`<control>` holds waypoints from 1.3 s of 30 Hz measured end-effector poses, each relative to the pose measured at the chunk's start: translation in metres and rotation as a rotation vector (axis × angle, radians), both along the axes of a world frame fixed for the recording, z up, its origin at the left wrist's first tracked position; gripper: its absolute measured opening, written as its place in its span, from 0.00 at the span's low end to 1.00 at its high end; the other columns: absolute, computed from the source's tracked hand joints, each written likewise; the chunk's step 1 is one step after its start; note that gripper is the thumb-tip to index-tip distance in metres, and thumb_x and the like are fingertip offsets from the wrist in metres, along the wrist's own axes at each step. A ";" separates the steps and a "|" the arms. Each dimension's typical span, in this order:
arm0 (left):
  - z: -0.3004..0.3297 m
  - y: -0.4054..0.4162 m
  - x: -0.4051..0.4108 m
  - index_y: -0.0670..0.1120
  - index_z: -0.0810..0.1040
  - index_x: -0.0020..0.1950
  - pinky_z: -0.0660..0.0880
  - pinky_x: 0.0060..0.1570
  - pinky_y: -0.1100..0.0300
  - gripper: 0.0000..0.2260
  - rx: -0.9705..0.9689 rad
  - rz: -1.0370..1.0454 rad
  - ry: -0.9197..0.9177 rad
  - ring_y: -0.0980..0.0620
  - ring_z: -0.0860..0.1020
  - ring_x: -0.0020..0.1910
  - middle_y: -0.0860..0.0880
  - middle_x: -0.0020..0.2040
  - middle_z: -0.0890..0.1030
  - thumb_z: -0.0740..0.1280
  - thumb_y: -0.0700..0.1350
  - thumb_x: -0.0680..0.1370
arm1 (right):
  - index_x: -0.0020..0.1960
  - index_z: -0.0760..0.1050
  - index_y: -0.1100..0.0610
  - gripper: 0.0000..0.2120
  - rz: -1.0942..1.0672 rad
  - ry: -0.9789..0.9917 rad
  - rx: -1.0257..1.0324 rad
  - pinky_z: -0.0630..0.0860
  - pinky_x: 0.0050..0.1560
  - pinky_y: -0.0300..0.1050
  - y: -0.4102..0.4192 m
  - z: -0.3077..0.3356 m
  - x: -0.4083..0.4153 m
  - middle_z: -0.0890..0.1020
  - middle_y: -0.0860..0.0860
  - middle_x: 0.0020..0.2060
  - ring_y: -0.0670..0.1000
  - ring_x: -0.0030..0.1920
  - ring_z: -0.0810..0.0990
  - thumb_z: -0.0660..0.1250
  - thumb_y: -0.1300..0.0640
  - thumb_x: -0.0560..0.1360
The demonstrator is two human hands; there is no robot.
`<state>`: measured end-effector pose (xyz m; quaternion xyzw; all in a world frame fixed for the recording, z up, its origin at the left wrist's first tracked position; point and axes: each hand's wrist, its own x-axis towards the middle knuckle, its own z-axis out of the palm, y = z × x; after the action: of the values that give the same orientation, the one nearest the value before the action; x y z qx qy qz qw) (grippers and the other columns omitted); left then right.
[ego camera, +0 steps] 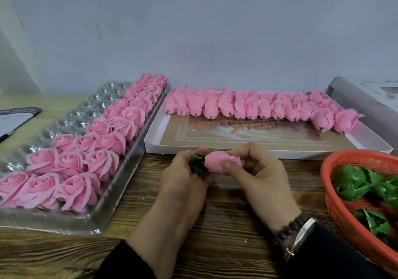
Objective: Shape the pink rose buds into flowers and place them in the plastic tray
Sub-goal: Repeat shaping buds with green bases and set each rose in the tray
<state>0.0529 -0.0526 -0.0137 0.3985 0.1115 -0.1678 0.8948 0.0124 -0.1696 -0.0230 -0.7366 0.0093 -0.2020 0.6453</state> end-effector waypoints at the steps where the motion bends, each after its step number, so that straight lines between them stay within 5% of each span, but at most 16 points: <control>1: 0.000 0.000 0.000 0.35 0.75 0.51 0.79 0.46 0.53 0.12 -0.009 -0.003 0.000 0.42 0.80 0.44 0.35 0.47 0.80 0.55 0.40 0.79 | 0.40 0.78 0.50 0.10 -0.004 0.003 -0.016 0.76 0.50 0.61 0.000 -0.001 0.001 0.82 0.62 0.41 0.64 0.44 0.79 0.73 0.65 0.68; 7: -0.002 -0.001 -0.002 0.34 0.75 0.53 0.79 0.46 0.52 0.13 -0.087 -0.064 0.028 0.41 0.80 0.47 0.34 0.50 0.80 0.54 0.39 0.79 | 0.38 0.78 0.44 0.13 -0.013 0.004 -0.066 0.77 0.49 0.57 0.001 -0.002 0.001 0.83 0.56 0.41 0.59 0.45 0.80 0.74 0.62 0.67; 12: -0.006 -0.005 -0.002 0.32 0.74 0.58 0.81 0.45 0.51 0.14 -0.126 -0.084 0.039 0.40 0.80 0.48 0.31 0.55 0.78 0.54 0.39 0.80 | 0.37 0.77 0.47 0.10 -0.049 -0.008 -0.070 0.77 0.49 0.55 0.000 -0.003 0.002 0.82 0.56 0.40 0.59 0.45 0.80 0.73 0.62 0.67; 17: -0.007 -0.003 -0.002 0.33 0.75 0.55 0.81 0.43 0.52 0.13 -0.146 -0.093 0.026 0.41 0.82 0.45 0.33 0.50 0.81 0.55 0.39 0.79 | 0.41 0.78 0.46 0.10 -0.012 -0.038 -0.135 0.77 0.46 0.56 0.000 -0.004 0.001 0.82 0.51 0.40 0.56 0.45 0.79 0.73 0.61 0.68; 21: -0.005 -0.003 -0.001 0.34 0.76 0.50 0.81 0.42 0.53 0.13 -0.144 -0.073 0.006 0.41 0.82 0.43 0.35 0.45 0.81 0.55 0.39 0.78 | 0.38 0.76 0.41 0.16 -0.011 -0.128 -0.276 0.77 0.42 0.43 0.000 -0.003 -0.001 0.78 0.44 0.39 0.48 0.43 0.78 0.73 0.62 0.69; 24: -0.004 -0.004 -0.001 0.34 0.76 0.50 0.81 0.39 0.54 0.13 -0.161 -0.070 -0.006 0.44 0.83 0.38 0.37 0.41 0.82 0.55 0.40 0.77 | 0.42 0.78 0.50 0.10 -0.018 -0.206 -0.390 0.72 0.44 0.31 0.000 -0.003 -0.002 0.76 0.42 0.39 0.42 0.44 0.76 0.73 0.65 0.68; 27: -0.003 -0.003 -0.001 0.35 0.77 0.49 0.81 0.37 0.55 0.14 -0.181 -0.071 -0.012 0.46 0.83 0.35 0.39 0.39 0.82 0.54 0.40 0.77 | 0.43 0.79 0.57 0.04 -0.008 -0.264 -0.456 0.72 0.46 0.29 0.002 -0.001 -0.003 0.76 0.44 0.41 0.40 0.44 0.76 0.71 0.61 0.68; 39: -0.003 -0.004 -0.004 0.36 0.77 0.49 0.81 0.40 0.55 0.14 -0.190 -0.115 -0.070 0.44 0.83 0.40 0.38 0.42 0.82 0.54 0.40 0.78 | 0.40 0.78 0.53 0.08 -0.066 -0.201 -0.368 0.70 0.43 0.27 0.001 -0.001 -0.002 0.75 0.41 0.37 0.40 0.43 0.75 0.74 0.63 0.68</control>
<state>0.0487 -0.0570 -0.0165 0.3231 0.0408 -0.2145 0.9208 0.0105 -0.1687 -0.0245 -0.8175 -0.0679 -0.2937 0.4907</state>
